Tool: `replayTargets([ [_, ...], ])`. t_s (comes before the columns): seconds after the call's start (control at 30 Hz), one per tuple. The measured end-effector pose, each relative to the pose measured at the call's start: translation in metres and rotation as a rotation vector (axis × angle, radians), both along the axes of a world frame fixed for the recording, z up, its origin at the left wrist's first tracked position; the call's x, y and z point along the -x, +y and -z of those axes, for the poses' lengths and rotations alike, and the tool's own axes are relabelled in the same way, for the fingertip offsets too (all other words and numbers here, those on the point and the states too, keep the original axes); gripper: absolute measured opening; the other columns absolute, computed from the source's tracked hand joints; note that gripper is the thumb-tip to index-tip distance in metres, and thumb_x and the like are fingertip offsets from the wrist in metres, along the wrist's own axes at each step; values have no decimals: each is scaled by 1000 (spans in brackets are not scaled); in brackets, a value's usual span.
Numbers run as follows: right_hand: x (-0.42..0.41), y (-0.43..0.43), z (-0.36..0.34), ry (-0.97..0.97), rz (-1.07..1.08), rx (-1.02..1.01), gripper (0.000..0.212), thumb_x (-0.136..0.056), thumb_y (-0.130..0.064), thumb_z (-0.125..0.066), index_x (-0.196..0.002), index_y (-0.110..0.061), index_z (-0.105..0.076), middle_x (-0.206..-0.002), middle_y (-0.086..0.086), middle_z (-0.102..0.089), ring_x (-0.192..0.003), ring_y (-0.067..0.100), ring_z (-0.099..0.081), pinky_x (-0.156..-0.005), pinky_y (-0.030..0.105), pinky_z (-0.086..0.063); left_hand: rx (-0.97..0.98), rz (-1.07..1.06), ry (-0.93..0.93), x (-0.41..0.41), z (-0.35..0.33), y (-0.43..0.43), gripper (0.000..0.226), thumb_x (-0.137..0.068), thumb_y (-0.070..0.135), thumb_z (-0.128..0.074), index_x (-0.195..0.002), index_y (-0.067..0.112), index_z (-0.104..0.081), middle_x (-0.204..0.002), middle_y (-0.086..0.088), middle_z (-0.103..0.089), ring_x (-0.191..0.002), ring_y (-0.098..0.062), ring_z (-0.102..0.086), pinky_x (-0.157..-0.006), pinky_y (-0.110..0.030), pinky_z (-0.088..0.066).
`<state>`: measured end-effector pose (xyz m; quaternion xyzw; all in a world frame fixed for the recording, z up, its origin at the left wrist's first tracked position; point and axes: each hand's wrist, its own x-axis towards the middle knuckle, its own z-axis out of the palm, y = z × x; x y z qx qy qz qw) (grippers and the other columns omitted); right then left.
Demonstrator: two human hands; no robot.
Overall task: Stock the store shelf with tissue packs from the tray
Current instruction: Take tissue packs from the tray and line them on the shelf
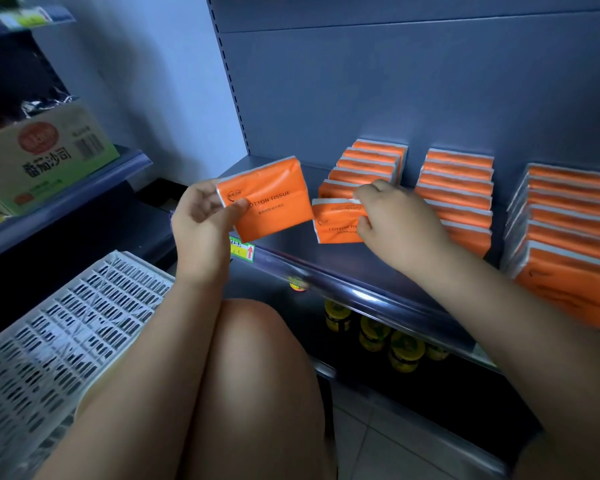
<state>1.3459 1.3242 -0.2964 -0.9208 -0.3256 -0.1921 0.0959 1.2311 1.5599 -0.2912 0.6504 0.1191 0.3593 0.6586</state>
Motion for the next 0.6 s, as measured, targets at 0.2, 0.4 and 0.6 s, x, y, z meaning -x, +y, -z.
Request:
replayTargets([
  [0.2,2,9,11,-197,21,83,18,-70,-4,-78,-81,-7,-64,-77,10,-65,-85,35,-62,-55,31,-36,-13,25,33,1,1,0,27,-87,-7,-68,-112,3,-64,-97,-7,-72,-91,-20,-68,-77,-28,-54],
  [0.4,-1,13,18,-288,35,111,20,-66,-5,-80,-77,-8,-64,-74,10,-64,-84,35,-60,-65,39,-48,2,19,66,3,-1,-2,26,-88,-6,-68,-112,3,-64,-92,-2,-72,-84,-14,-68,-69,-20,-52],
  [0.6,-1,14,23,-361,56,163,18,-69,-7,-78,-81,-9,-65,-85,9,-61,-94,35,-58,-74,42,-45,15,13,117,2,0,-2,24,-89,-3,-68,-110,6,-64,-90,1,-73,-81,-11,-69,-65,-19,-52],
])
